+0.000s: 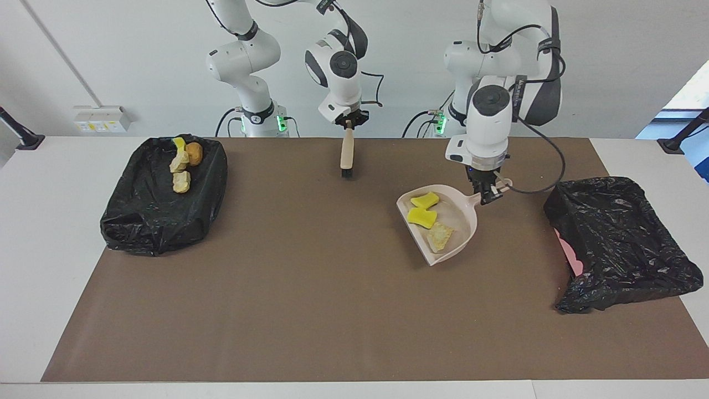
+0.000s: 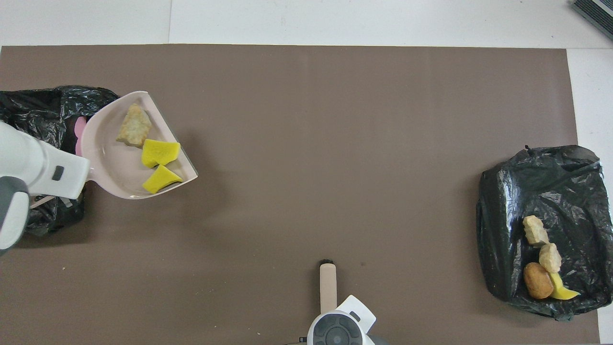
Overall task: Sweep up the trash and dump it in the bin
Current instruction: 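Tip the dustpan into the bag with the left gripper while the right gripper withdraws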
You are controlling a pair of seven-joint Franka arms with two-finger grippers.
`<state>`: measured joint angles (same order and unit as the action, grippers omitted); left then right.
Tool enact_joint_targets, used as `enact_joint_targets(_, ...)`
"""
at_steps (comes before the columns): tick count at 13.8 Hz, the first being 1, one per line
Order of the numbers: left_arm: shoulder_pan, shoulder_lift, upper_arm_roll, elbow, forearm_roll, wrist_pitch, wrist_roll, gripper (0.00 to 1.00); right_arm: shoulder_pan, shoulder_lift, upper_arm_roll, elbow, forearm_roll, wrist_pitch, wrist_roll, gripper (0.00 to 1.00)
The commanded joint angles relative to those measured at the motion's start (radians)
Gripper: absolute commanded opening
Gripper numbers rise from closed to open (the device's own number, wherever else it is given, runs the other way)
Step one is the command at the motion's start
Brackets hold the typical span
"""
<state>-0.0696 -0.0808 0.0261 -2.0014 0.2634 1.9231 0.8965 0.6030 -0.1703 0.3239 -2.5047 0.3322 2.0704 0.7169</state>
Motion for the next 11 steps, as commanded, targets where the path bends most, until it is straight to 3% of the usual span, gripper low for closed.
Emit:
enact_joint_targets(1,0.112,-0.005,-0.012,0.035,0.001,-0.038,0.007,0.00,0.003,0.003,0.000,-0.014,-0.021,0.023,0.001,0.00)
enact_joint_targets(4,0.256,-0.002,-0.009,0.042,-0.009,-0.020,0.007,0.00,0.001,0.012,-0.002,-0.011,-0.022,0.019,-0.017,0.00)
enact_joint_targets(5,0.310,0.006,-0.009,0.064,-0.045,-0.013,0.007,0.00,0.000,0.021,-0.002,-0.006,-0.024,0.014,-0.017,0.25)
enact_joint_targets(6,0.361,0.021,-0.006,0.096,-0.099,-0.012,0.004,0.00,0.000,0.026,-0.002,0.004,-0.030,0.011,-0.016,0.71)
enact_joint_targets(7,0.404,0.035,-0.006,0.125,-0.131,-0.024,0.001,0.00,-0.008,0.034,-0.003,0.020,-0.050,0.020,-0.019,1.00)
enact_joint_targets(11,0.478,0.064,0.001,0.163,-0.128,-0.035,-0.013,0.00,-0.135,0.066,-0.009,0.168,-0.113,-0.033,-0.031,1.00)
